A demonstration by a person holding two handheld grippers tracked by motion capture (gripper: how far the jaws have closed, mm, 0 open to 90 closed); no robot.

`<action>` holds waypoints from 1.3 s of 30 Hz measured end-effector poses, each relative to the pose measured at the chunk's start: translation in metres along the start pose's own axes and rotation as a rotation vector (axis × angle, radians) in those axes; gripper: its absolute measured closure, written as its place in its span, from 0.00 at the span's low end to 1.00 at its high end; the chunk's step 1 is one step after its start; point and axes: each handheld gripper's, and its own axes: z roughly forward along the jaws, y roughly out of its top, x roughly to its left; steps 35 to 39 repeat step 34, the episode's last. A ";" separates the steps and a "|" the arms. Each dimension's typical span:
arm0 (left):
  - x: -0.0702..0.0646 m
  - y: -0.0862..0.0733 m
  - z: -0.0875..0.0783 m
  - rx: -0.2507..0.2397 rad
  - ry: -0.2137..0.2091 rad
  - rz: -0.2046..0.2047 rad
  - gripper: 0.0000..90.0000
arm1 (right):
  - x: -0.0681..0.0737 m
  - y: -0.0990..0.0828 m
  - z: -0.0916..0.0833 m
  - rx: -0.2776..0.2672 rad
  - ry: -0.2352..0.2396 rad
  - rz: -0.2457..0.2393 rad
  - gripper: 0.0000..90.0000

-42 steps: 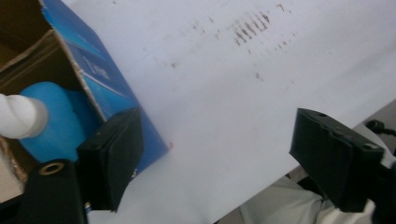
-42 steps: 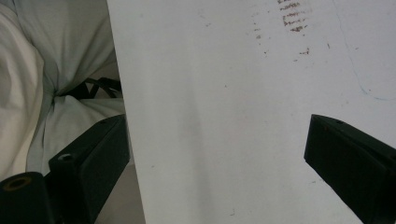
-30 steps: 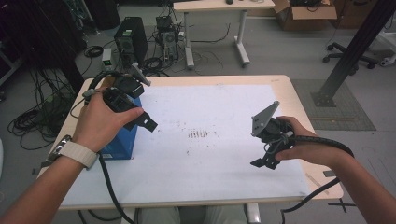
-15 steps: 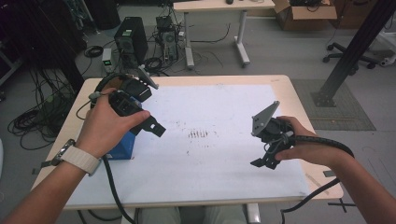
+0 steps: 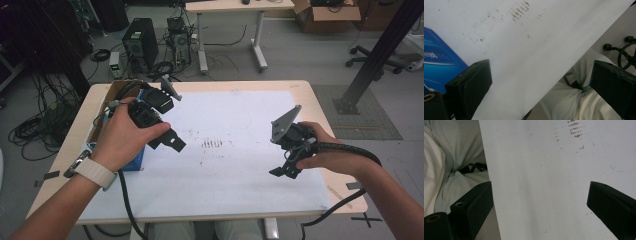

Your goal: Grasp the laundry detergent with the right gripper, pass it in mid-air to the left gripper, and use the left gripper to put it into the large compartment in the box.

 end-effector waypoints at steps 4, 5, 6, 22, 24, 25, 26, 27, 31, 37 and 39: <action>0.000 0.001 0.003 0.002 -0.009 0.003 0.05 | 0.000 0.000 0.000 -0.007 0.001 0.001 0.07; 0.001 0.002 0.004 0.003 -0.013 0.002 0.05 | 0.000 0.000 0.000 -0.008 0.001 0.002 0.07; 0.001 0.002 0.005 0.005 -0.013 0.001 0.05 | -0.001 -0.001 0.000 -0.008 0.000 0.003 0.07; -0.001 0.004 0.006 -0.001 -0.022 0.010 0.05 | 0.000 0.002 0.001 -0.002 0.004 -0.004 0.07; -0.001 0.004 0.006 -0.003 -0.022 0.007 0.05 | 0.000 0.002 0.001 -0.003 0.003 -0.003 0.07; -0.001 0.004 0.006 -0.004 -0.021 0.005 0.05 | 0.000 0.002 0.001 -0.004 0.004 -0.003 0.07; -0.001 0.004 0.006 -0.004 -0.021 0.004 0.05 | 0.000 0.002 0.002 -0.003 0.005 -0.004 0.07; -0.001 0.004 0.006 -0.004 -0.023 0.004 0.05 | 0.000 0.002 0.002 -0.001 0.005 -0.006 0.07; 0.000 0.004 0.006 0.001 -0.023 0.011 0.05 | 0.000 0.002 0.001 0.000 0.004 -0.003 0.07; 0.000 0.003 0.006 -0.001 -0.023 0.010 0.05 | 0.000 0.002 0.002 -0.002 0.005 -0.003 0.07; 0.000 0.003 0.006 -0.001 -0.023 0.010 0.05 | 0.000 0.002 0.002 -0.002 0.005 -0.003 0.07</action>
